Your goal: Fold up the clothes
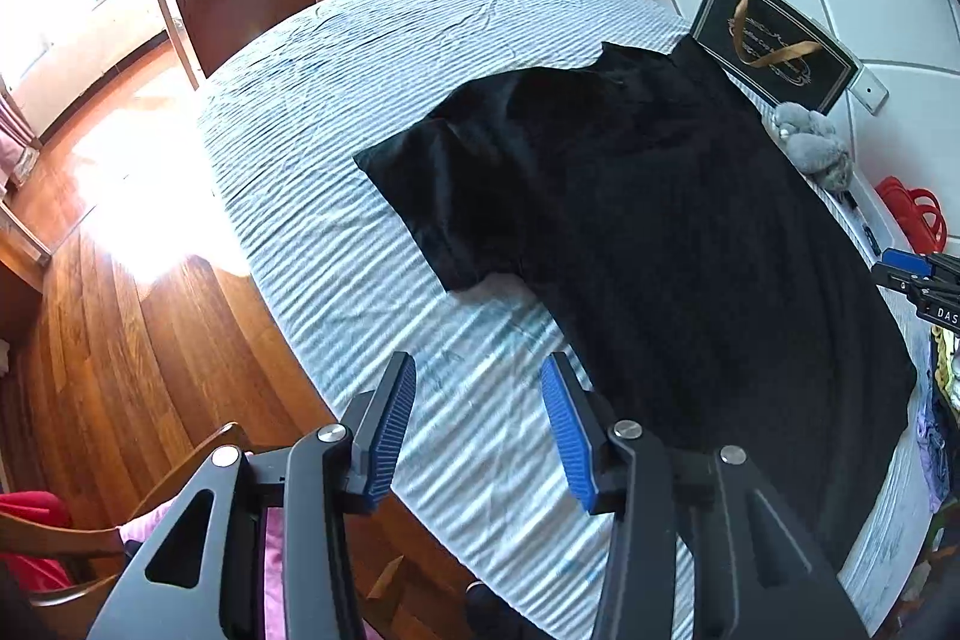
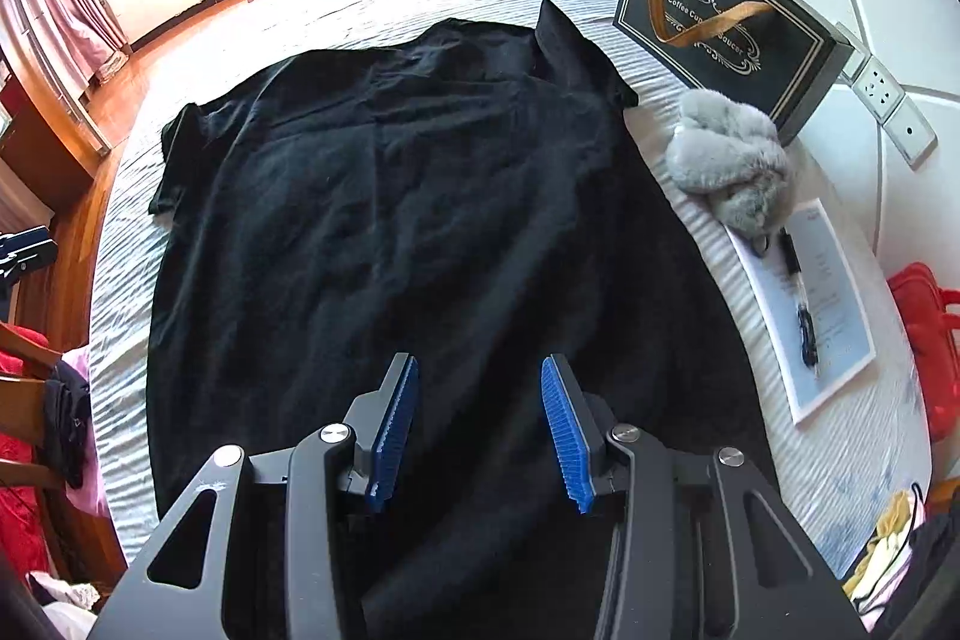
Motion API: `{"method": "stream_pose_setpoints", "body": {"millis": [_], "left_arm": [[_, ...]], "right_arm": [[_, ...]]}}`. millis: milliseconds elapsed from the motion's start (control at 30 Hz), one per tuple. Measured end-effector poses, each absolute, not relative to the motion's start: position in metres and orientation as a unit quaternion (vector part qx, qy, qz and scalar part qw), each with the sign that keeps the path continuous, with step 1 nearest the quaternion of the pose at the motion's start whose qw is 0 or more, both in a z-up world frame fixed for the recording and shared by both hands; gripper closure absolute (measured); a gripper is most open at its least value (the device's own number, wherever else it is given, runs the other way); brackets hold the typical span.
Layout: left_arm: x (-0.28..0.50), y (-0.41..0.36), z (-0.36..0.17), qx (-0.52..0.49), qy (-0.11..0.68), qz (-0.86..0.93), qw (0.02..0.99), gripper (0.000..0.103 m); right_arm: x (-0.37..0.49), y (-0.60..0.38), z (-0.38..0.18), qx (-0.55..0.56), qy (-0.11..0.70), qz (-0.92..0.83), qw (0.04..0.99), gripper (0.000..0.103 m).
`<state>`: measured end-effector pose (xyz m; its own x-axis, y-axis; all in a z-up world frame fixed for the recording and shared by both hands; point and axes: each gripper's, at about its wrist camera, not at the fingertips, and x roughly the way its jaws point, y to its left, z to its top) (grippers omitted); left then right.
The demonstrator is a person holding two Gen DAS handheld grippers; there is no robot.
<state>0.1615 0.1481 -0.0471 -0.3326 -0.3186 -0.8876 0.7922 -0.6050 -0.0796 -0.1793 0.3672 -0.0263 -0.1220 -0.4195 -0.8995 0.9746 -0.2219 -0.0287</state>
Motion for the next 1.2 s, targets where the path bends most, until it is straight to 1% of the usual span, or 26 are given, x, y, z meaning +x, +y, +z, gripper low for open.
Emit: {"method": "stream_pose_setpoints", "body": {"millis": [167, 300, 333, 367, 400, 600, 767, 867, 1000, 1033, 1067, 1100, 1133, 1167, 1200], "left_arm": [[0.14, 0.089, -0.05, 0.447, 0.268, -0.767, 0.375, 0.057], [0.123, 0.047, -0.058, 0.448, 0.271, -0.765, 0.376, 0.049], [0.118, 0.036, -0.06, 0.449, 0.268, -0.765, 0.376, 0.047], [0.112, 0.025, -0.063, 0.45, 0.26, -0.766, 0.378, 0.043], [0.107, 0.014, -0.066, 0.451, 0.253, -0.768, 0.378, 0.04], [0.079, -0.041, -0.095, 0.471, 0.239, -0.768, 0.363, 0.038], [0.067, -0.068, -0.124, 0.488, 0.251, -0.755, 0.358, 0.038], [0.059, -0.07, -0.136, 0.499, 0.252, -0.753, 0.346, 0.038], [0.049, -0.064, -0.143, 0.505, 0.245, -0.754, 0.341, 0.036], [0.047, -0.062, -0.143, 0.505, 0.244, -0.755, 0.34, 0.036], [0.045, -0.06, -0.143, 0.504, 0.244, -0.757, 0.336, 0.036], [0.044, -0.058, -0.142, 0.503, 0.244, -0.759, 0.333, 0.043], [0.043, -0.056, -0.141, 0.502, 0.245, -0.761, 0.329, 0.056], [0.044, -0.054, -0.14, 0.5, 0.252, -0.763, 0.323, 0.093], [0.044, -0.052, -0.14, 0.497, 0.259, -0.765, 0.317, 0.101]], "right_arm": [[-0.21, 0.297, -0.022, 0.386, 0.346, -0.668, 0.534, 0.06], [-0.231, 0.229, -0.019, 0.37, 0.354, -0.672, 0.534, 0.059], [-0.237, 0.211, -0.019, 0.368, 0.359, -0.67, 0.536, 0.052], [-0.243, 0.193, -0.019, 0.363, 0.365, -0.67, 0.534, 0.044], [-0.25, 0.176, -0.019, 0.356, 0.373, -0.674, 0.528, 0.042], [-0.296, 0.084, -0.036, 0.349, 0.407, -0.686, 0.491, 0.042], [-0.326, 0.04, -0.064, 0.382, 0.419, -0.677, 0.468, 0.041], [-0.331, 0.025, -0.081, 0.385, 0.433, -0.669, 0.466, 0.038], [-0.331, 0.013, -0.103, 0.379, 0.453, -0.666, 0.456, 0.038], [-0.333, 0.01, -0.107, 0.381, 0.455, -0.664, 0.454, 0.038], [-0.334, 0.008, -0.111, 0.386, 0.457, -0.663, 0.45, 0.043], [-0.336, 0.008, -0.115, 0.393, 0.461, -0.661, 0.443, 0.053], [-0.337, 0.008, -0.119, 0.399, 0.464, -0.658, 0.439, 0.08], [-0.337, 0.009, -0.12, 0.398, 0.468, -0.657, 0.437, 0.084], [-0.334, 0.011, -0.118, 0.388, 0.473, -0.659, 0.437, 0.086]]}}
